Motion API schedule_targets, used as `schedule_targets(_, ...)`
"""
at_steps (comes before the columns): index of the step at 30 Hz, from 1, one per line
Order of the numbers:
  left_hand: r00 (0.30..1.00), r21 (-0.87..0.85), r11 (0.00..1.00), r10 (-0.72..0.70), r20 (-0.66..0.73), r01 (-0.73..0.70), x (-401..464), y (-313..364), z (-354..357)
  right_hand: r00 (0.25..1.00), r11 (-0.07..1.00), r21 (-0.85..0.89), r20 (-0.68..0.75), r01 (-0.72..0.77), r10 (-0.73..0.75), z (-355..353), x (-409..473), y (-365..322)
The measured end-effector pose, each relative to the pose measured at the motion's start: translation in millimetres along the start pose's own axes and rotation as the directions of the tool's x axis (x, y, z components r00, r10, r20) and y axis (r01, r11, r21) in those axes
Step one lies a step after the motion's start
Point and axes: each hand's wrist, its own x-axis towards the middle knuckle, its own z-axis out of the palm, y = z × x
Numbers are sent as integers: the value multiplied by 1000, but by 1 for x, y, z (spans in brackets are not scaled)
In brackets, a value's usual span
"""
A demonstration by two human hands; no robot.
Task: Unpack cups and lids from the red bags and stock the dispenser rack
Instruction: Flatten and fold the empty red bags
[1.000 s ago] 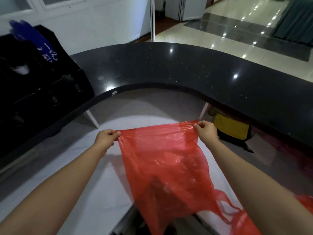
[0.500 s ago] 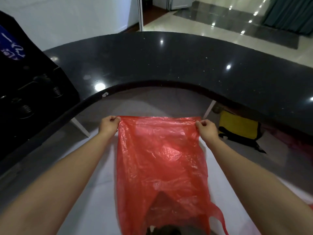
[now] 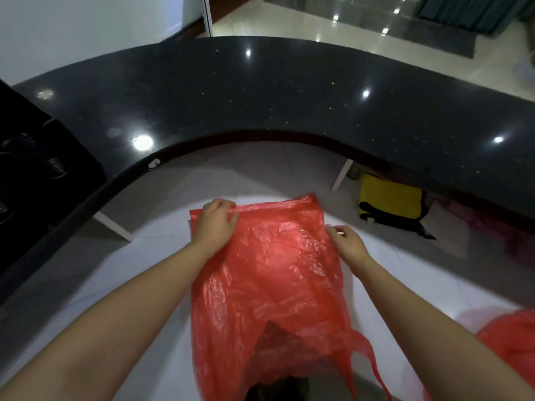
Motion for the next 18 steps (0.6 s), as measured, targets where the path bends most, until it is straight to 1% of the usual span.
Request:
schedule_targets(2,997,96,995,19,78,-27,-10,17,10,1000,999,-42,13,-4,4,-4,-11,6)
schedule_targets(4,988,213,977,-8,157,-26,-31,25,19,999,997,-79,45,-9,12,-6,-21,12)
schedule_targets(5,983,261,965,-26,180,-23,-45,25,22,998,996,-85,63,-10,16,-7,-26,15)
schedule_targets(7,983,309,951,-73,170,17,-77,21,23,996,996,-83,83,-16,23,-10,-35,19)
schedule_targets(8,984,293,954,-112,139,67,-92,17,22,996,997,-81,84,-18,25,-12,-40,21)
schedule_targets(10,967,199,954,-243,75,224,-118,11,17,996,997,-74,87,-26,32,-17,-51,26)
schedule_targets(12,915,101,914,-399,60,392,-139,7,11,994,998,-55,105,-32,38,-21,-62,34)
schedule_targets(15,838,-1,841,-538,90,540,-161,2,6,990,998,-32,135,-48,52,-26,-76,43)
schedule_targets(17,793,-79,792,-592,142,605,-173,-1,6,986,997,-14,148,-74,75,-27,-85,47)
schedule_targets(18,784,-115,778,-598,166,618,-179,-2,7,984,996,-4,157,-84,83,-27,-89,49)
